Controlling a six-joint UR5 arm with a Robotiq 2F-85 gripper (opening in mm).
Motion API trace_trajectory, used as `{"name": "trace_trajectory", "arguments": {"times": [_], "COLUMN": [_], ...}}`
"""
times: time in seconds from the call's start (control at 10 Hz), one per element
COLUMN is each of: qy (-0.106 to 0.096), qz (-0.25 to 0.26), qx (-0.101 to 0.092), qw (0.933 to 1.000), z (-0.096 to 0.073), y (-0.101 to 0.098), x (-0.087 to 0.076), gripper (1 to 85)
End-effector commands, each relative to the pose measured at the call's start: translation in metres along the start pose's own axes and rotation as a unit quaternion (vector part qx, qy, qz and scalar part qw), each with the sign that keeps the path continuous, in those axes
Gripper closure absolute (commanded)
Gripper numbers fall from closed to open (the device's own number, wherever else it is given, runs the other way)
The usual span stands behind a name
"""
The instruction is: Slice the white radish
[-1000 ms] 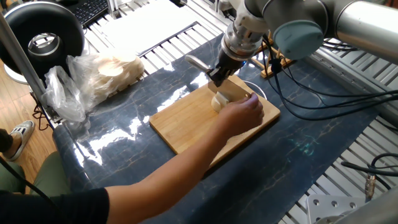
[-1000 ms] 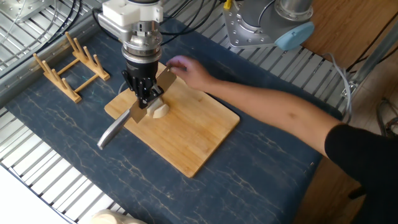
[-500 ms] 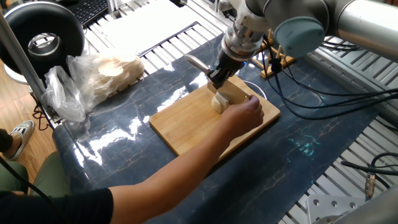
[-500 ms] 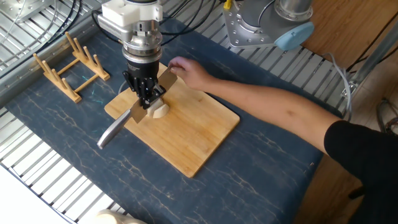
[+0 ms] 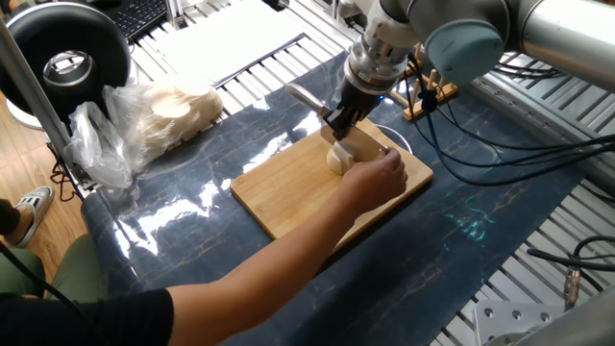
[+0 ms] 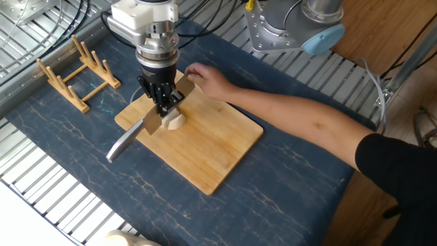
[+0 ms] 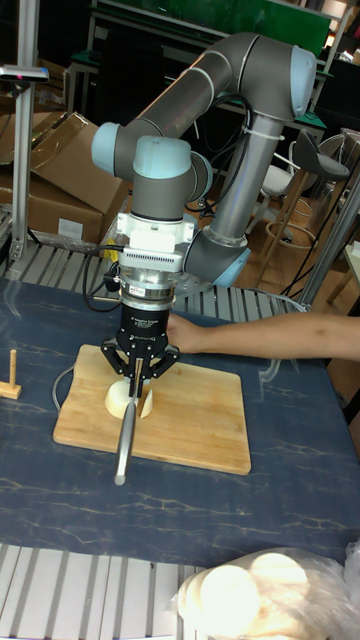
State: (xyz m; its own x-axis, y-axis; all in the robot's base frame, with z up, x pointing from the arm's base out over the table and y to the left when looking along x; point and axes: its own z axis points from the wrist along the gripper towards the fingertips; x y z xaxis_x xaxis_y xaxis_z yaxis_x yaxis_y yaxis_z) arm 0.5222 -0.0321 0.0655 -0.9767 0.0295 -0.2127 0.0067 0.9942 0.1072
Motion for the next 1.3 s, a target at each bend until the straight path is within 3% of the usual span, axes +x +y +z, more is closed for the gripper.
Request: {"name": "trace_trajectory", "arguments": {"times": [0.0,0.4,0.5,0.6,1.2], "qy": [0.014,0.029,0.027,0.023,0.037], "qz": [0.003,0.002,0.008,0.013,0.031], "qx": [-0.001,0.001,0.005,0.011,0.019], "qw": [0.9999,0.9996,0.9996,0.9996,0.9986], "z": [-0.0036,-0.0050,-0.0037,-0.0023,-0.0016], "y": [-0.0004,-0.0027,-0.0046,-0.0043,-0.0049], "x": [0.0067,0.0131,0.0120,0.0102,0.0143], "gripper": [69.0,73.3,83.3,84.7,84.7]}}
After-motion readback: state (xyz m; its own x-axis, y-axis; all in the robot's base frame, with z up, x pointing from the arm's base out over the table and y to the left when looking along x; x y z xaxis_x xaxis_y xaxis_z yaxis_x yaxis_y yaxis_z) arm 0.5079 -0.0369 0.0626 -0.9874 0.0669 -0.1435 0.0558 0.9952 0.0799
